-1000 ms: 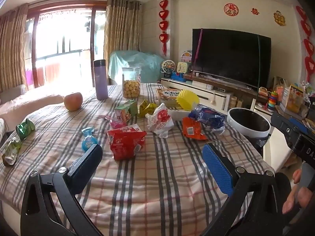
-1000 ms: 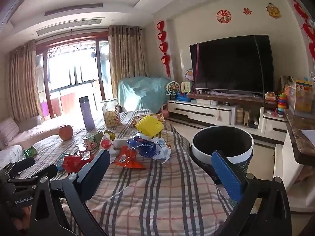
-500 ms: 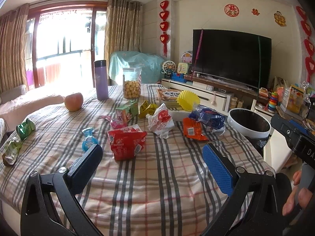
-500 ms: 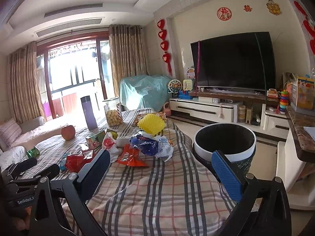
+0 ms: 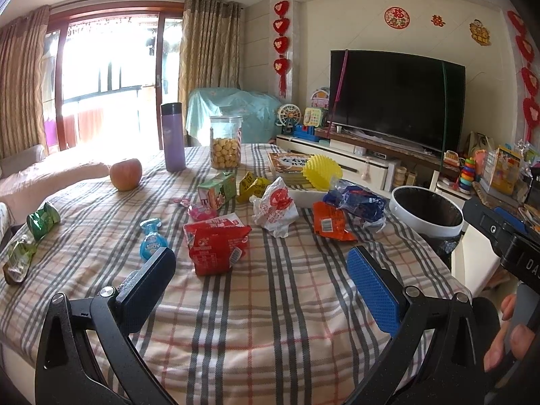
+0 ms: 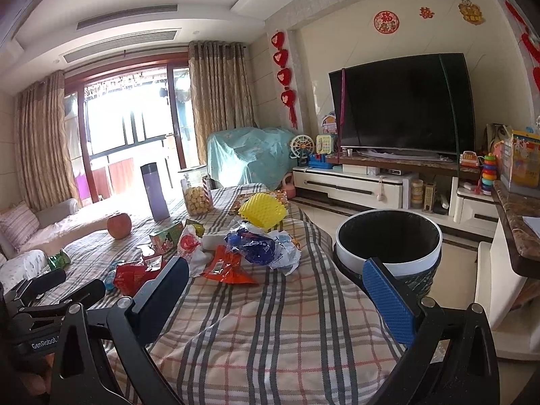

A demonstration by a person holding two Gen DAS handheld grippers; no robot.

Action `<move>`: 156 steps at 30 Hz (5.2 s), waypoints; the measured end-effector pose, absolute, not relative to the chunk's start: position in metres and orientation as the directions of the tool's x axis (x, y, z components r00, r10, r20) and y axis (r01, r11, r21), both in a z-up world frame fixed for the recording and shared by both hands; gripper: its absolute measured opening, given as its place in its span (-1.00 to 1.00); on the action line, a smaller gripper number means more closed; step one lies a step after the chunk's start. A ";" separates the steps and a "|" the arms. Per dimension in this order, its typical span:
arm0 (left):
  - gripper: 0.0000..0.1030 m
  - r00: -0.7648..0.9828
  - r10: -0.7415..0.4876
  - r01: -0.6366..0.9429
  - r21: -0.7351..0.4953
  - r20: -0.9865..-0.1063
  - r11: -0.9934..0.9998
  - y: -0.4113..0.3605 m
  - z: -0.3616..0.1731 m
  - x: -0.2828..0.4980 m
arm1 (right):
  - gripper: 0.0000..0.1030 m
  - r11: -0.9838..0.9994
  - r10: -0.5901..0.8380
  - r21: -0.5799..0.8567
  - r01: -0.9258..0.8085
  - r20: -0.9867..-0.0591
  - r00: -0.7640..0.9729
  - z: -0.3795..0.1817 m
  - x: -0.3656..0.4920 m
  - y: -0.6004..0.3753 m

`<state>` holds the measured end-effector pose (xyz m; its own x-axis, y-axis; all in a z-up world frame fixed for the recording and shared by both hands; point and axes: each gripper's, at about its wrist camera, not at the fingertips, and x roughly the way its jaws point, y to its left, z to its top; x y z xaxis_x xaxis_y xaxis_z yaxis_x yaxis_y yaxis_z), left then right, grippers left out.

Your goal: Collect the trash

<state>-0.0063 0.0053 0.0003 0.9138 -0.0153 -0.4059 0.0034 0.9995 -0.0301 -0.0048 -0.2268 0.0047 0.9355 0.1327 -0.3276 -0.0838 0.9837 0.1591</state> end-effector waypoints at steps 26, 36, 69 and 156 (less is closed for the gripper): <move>1.00 0.906 -0.014 -0.001 -0.036 -0.424 0.999 0.013 -0.005 0.000 | 1.00 0.981 0.150 0.171 -0.094 -0.355 0.923 0.000 0.001 -0.226; 1.00 0.887 0.022 -0.053 -0.056 -0.462 0.997 0.039 -0.017 0.009 | 1.00 0.977 0.188 0.168 -0.131 -0.387 0.903 -0.007 0.009 -0.212; 0.81 0.747 -0.004 -0.076 -0.091 -0.665 0.993 0.071 -0.063 0.108 | 0.69 0.929 0.368 0.270 -0.252 -0.613 0.699 -0.058 0.133 -0.164; -0.28 0.563 -0.450 0.528 -0.118 -0.693 0.841 -0.240 -0.021 0.209 | -0.79 0.931 0.136 0.350 0.105 -0.598 0.790 -0.038 0.149 -0.418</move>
